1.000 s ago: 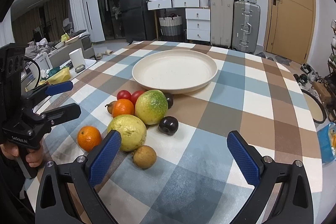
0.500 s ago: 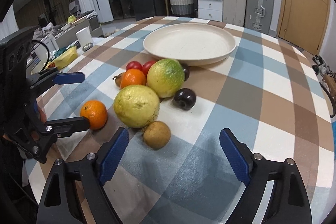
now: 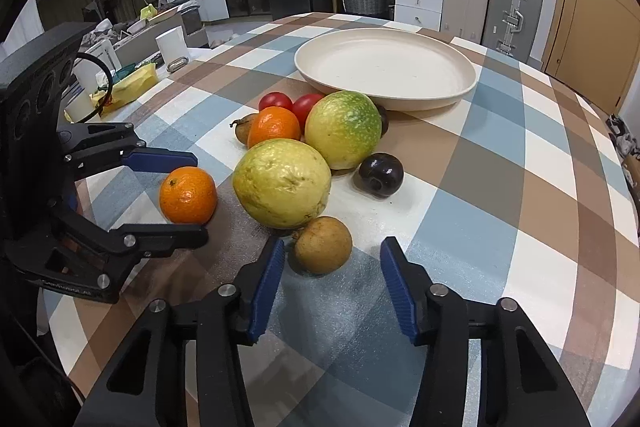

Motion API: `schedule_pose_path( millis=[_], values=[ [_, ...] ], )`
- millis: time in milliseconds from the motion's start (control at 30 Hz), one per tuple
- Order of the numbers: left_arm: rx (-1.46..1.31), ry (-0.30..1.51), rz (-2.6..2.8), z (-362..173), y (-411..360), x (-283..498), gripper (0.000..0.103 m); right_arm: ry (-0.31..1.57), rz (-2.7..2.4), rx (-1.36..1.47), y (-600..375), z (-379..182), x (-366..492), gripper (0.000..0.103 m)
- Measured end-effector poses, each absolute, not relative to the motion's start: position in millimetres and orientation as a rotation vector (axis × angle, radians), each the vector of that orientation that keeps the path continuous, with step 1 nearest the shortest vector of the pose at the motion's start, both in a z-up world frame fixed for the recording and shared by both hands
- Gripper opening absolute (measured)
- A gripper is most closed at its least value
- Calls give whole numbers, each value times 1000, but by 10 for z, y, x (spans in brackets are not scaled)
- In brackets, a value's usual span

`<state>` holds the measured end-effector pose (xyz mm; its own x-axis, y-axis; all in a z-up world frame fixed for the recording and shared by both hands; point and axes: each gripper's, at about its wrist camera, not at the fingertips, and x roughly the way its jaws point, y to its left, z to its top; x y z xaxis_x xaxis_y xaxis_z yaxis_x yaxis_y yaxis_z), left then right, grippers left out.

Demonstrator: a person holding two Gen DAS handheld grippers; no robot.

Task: Organize fruits
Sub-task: 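Grasp the orange with the left gripper while the right gripper grasps the brown kiwi, then carry the orange and kiwi over the cream plate with both grippers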

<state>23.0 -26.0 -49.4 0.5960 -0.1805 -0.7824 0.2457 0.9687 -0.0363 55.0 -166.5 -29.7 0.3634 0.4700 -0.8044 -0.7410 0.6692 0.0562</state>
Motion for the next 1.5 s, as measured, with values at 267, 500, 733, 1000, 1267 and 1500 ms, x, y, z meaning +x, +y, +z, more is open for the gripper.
schedule_pose_path(
  millis=[267, 500, 733, 1000, 1267, 1500],
  values=[
    [34, 876, -260, -446, -178, 206, 38, 902, 809, -342, -1681, -279, 547, 29],
    [-22, 826, -229, -348, -44, 200, 38, 850, 794, -296, -1805, -141, 533, 29],
    [-30, 763, -201, -200, -17, 186, 38, 757, 799, -214, -1889, 72, 583, 29],
    [-49, 704, -153, -51, 15, 267, 38, 695, 782, -150, -1937, 254, 772, 29],
    [-91, 654, -110, 94, 108, 530, 38, 665, 765, -119, -1938, 366, 967, 29],
    [-99, 622, -57, 145, 135, 804, 38, 664, 752, -98, -1923, 332, 1217, 29]
  ],
)
